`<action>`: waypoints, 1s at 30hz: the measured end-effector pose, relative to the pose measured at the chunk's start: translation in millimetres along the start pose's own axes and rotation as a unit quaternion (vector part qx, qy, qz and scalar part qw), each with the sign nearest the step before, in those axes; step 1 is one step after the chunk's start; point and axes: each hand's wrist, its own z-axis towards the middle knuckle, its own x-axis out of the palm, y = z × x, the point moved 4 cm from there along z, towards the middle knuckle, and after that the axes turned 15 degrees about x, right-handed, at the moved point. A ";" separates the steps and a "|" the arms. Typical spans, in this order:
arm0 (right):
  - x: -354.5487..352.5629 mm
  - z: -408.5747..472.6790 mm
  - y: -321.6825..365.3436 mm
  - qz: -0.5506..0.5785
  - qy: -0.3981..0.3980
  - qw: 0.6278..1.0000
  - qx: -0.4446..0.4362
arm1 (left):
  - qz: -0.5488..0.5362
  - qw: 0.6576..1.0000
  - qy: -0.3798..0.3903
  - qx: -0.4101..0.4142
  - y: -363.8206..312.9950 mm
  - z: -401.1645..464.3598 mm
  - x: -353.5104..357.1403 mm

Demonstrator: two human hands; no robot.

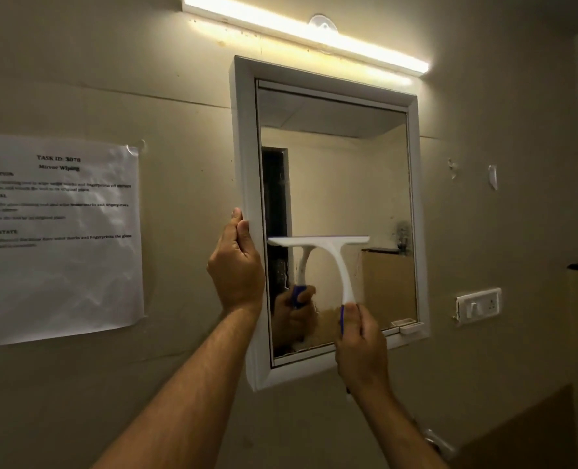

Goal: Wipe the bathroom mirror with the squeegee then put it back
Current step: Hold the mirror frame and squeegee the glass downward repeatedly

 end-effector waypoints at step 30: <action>-25.0 -23.3 -37.7 -0.014 0.095 0.994 0.059 | 0.016 1.000 0.004 -0.016 -2.9 -12.9 -6.3</action>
